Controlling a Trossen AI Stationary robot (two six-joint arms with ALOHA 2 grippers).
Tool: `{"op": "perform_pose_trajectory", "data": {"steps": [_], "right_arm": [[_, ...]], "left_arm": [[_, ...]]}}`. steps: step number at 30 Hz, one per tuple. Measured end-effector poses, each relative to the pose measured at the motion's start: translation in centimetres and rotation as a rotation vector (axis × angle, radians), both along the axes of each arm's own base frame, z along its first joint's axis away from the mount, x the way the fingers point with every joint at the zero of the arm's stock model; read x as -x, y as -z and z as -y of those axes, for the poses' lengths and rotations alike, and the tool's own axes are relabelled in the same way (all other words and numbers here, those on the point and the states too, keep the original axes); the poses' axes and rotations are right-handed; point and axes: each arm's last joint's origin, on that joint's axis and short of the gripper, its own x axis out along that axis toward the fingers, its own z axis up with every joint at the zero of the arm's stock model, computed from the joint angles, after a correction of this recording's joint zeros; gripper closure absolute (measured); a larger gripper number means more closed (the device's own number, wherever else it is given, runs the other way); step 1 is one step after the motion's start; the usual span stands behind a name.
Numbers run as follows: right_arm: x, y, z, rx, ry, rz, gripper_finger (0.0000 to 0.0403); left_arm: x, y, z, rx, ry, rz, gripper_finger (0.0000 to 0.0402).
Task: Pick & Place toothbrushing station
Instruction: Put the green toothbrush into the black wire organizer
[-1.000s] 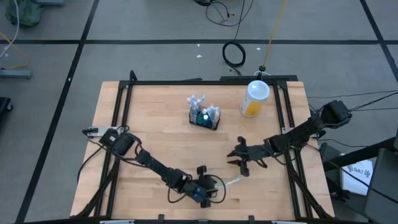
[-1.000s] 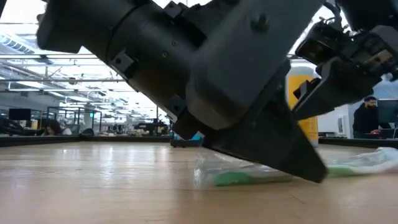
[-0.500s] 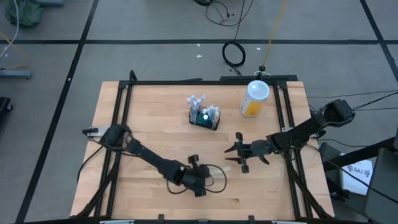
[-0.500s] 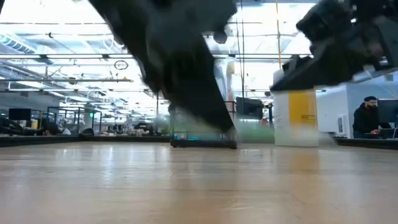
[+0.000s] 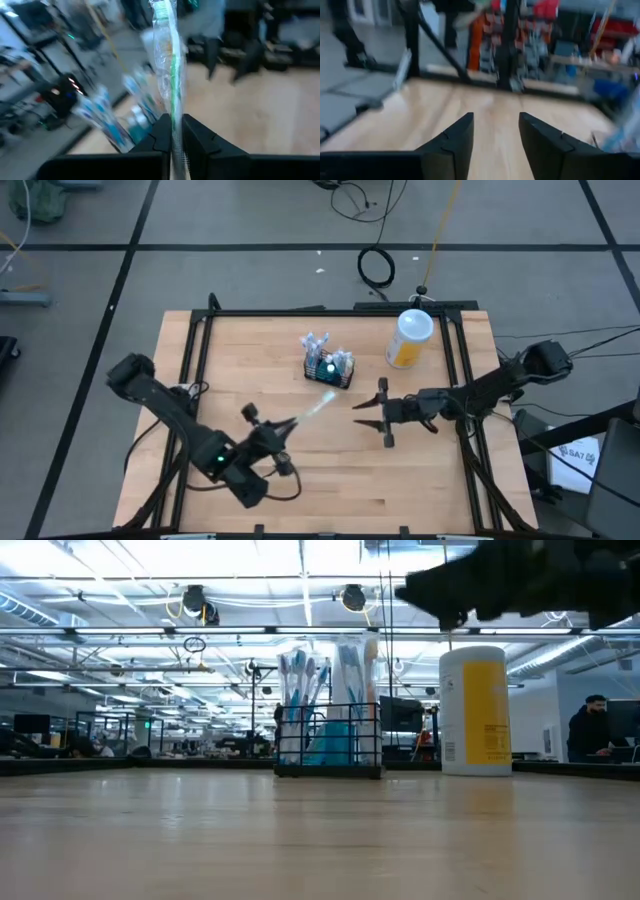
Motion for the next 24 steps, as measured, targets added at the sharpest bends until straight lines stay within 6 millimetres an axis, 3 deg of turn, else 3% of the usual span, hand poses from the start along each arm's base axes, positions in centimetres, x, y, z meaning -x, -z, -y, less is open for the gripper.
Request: {"op": "perform_pose_trajectory", "data": {"steps": [4, 10, 16, 24], "right_arm": [[-0.6, -0.3, -0.3, -0.005, -0.046, 0.148, 0.0215], [-2.7, -2.0, -0.5, -0.186, -0.077, 0.313, 0.0181], [-5.2, -2.8, -1.0, -0.291, -0.038, 0.274, 0.0185], [-7.1, -2.8, -1.3, -0.382, -0.049, 0.270, 0.0197]], "left_arm": [[-0.1, -0.2, -0.3, -0.035, -0.039, 0.029, 0.0373], [-2.2, 1.8, -1.1, -0.018, -0.065, -0.024, 0.0372], [-3.3, 2.4, -1.8, -0.018, -0.099, -0.022, 0.0372], [-3.6, 2.2, -1.6, 0.003, -0.084, -0.003, 0.0371]]}}
